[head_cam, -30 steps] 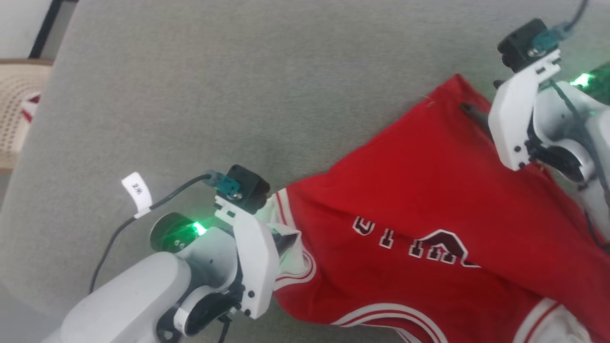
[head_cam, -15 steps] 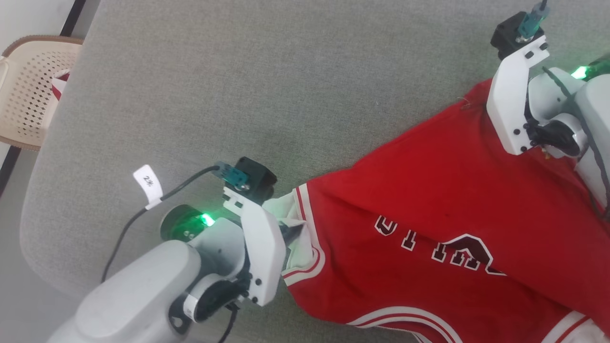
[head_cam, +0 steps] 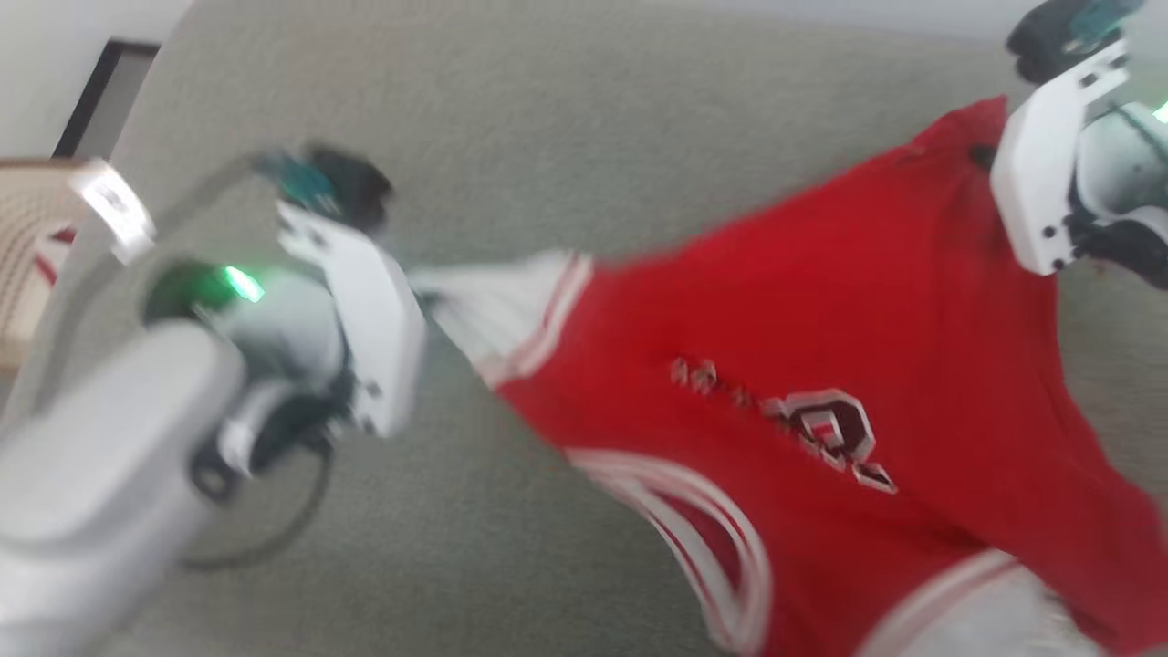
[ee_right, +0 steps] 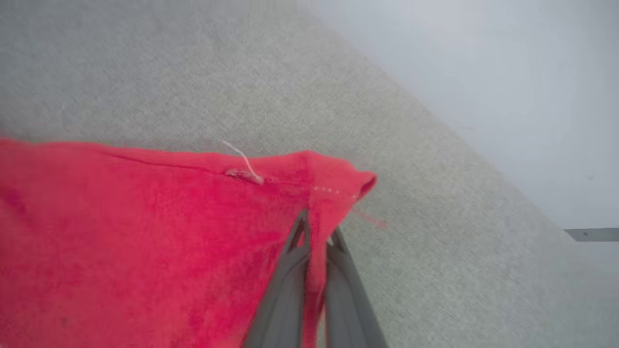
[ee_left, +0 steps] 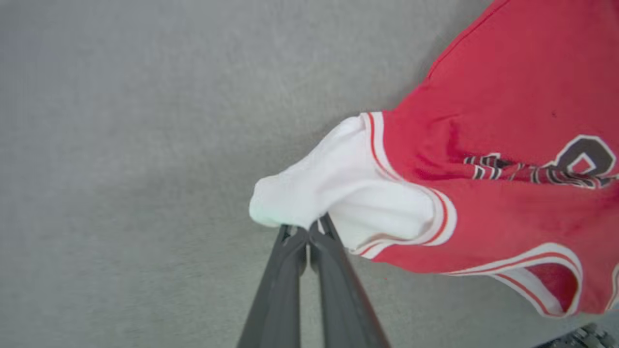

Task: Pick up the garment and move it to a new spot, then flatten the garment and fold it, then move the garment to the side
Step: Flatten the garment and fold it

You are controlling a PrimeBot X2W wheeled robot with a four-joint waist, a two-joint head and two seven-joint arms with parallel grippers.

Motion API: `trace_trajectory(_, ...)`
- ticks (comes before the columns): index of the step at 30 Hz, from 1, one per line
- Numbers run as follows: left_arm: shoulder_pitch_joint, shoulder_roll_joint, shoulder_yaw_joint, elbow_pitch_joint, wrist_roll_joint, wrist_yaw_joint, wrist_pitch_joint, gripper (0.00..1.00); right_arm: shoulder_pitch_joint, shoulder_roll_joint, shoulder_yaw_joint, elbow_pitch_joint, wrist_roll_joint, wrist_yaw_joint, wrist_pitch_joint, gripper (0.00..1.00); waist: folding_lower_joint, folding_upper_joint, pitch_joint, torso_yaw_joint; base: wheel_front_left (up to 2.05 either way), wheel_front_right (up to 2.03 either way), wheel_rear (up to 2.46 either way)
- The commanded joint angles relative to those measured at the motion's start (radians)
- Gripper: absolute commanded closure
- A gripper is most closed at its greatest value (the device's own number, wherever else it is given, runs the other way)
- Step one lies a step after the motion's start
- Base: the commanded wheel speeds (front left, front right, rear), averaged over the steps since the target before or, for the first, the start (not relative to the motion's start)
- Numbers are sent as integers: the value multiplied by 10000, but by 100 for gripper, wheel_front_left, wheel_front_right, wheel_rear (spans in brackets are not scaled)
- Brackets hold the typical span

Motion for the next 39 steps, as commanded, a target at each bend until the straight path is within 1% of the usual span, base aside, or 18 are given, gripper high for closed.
trace_trajectory(1, -436, 88, 170, 131, 200, -58, 101, 100, -96, -173, -57, -175, -5, -14, -161, 100, 0, 0, -452, -422, 0, 0, 0)
trace_trajectory(6, -1607, 353, 476, 711, 321, -288, 395, 100, -41, -571, -355, -854, -31, -14, -412, 100, 0, 0, -1078, -846, 0, 0, 0)
trace_trajectory(13, -3055, 422, 627, 1843, 704, -831, 516, 100, 160, -979, -1090, -2131, -303, -14, -120, 100, 0, 0, -1792, -1289, 0, 0, 0)
trace_trajectory(15, -3225, 391, 655, 2017, 723, -872, 534, 100, 178, -1012, -1229, -2342, -352, -14, -60, 100, 0, 0, -1865, -1329, 0, 0, 0)
trace_trajectory(19, -3934, 254, 682, 2727, 871, -1151, 431, 100, 326, -1026, -1853, -2982, -572, -14, 287, 100, 0, 0, -2030, -1446, 0, 0, 0)
trace_trajectory(22, -4476, 103, 645, 3317, 1150, -1420, 111, 100, 375, -904, -2310, -3246, -833, -14, 519, 100, 0, 0, -1944, -1513, 0, 0, 0)
trace_trajectory(26, -5355, -332, 646, 4224, 1586, -1803, -711, 100, 140, -545, -2899, -3098, -1446, -14, 291, 100, 0, 0, -1482, -1576, 0, 0, 0)
trace_trajectory(30, -6370, -774, 731, 5156, 2191, -2062, -2029, 100, -405, 7, -3439, -2483, -2373, -14, -597, 100, 0, 0, -678, -1624, 0, 0, 0)
trace_trajectory(34, -7579, -1178, 921, 6163, 2814, -2128, -3739, 100, -1309, 563, -3895, -1558, -3540, -14, -1929, 100, 0, 0, 210, -1672, 0, 0, 0)
trace_trajectory(37, -8477, -1458, 1061, 6938, 3263, -2118, -5056, 100, -2077, 960, -4383, -749, -4682, -16, -3295, 100, 0, 0, 869, -1687, 0, 0, 0)
trace_trajectory(39, -9005, -1655, 1196, 7441, 3385, -2031, -5882, 100, -2589, 1242, -4800, -204, -5514, -14, -4329, 100, 0, 0, 1262, -1682, 0, 0, 0)
